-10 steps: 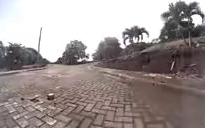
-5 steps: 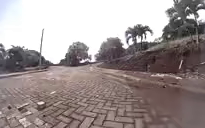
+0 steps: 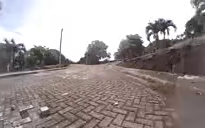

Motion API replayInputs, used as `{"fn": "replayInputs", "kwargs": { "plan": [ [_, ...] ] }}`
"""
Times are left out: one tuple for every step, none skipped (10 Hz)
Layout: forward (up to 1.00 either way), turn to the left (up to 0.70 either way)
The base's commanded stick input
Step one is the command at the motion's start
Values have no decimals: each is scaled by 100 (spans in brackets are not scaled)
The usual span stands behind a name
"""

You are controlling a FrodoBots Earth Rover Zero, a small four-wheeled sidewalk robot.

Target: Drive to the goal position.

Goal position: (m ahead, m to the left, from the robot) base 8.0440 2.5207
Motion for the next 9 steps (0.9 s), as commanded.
{"fn": "replayInputs", "kwargs": {
  "plan": [
    [70, 0],
    [70, 0],
    [70, 0],
    [70, 0],
    [70, 0],
    [70, 0],
    [70, 0],
    [70, 0],
    [70, 0]
  ]
}}
